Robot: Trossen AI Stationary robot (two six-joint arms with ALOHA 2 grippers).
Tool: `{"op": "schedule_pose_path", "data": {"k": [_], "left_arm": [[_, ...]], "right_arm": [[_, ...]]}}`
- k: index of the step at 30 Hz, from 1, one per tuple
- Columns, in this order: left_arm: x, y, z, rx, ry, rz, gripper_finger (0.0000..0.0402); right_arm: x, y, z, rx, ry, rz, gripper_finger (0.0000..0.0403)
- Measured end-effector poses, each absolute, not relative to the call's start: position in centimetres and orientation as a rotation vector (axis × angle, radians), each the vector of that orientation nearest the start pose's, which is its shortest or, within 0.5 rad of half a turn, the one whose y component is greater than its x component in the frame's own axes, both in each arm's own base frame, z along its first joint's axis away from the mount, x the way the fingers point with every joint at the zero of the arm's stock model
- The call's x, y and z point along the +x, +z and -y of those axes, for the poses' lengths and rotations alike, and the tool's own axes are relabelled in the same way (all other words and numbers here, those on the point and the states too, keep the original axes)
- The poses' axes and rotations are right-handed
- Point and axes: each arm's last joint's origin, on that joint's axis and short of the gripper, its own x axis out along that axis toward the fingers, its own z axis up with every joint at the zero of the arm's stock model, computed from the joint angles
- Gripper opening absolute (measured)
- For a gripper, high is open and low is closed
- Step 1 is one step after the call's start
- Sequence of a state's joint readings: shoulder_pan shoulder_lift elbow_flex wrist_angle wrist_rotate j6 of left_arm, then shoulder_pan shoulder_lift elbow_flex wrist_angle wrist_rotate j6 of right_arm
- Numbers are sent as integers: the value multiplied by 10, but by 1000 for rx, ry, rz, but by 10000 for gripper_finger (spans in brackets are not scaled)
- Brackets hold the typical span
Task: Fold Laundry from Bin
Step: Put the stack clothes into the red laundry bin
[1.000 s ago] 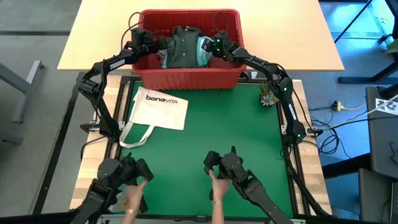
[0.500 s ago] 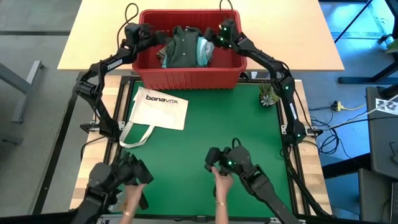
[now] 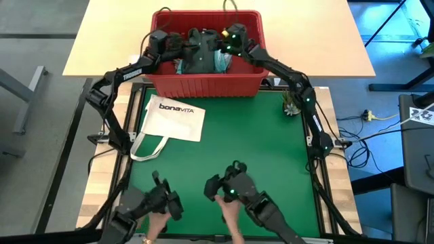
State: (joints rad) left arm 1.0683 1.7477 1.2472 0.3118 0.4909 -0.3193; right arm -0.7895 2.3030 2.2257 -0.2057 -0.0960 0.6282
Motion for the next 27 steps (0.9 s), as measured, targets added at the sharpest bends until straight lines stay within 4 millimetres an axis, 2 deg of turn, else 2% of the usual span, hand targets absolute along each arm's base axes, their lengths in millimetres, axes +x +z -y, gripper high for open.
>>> {"op": "schedule_pose_path", "data": {"k": [4,13,20,27], "left_arm": [[218,275,-338,-375,664,-127,139],[226,262,-330,-228,808,-324,139],[222,255,-328,-209,876,-437,139],[211,249,-332,-248,907,-493,139]], "right_arm": [[396,296,377,693,-747,-68,193],[403,263,385,715,-773,-120,193],[402,255,386,720,-809,-150,193],[391,248,393,754,-853,-214,193]]}}
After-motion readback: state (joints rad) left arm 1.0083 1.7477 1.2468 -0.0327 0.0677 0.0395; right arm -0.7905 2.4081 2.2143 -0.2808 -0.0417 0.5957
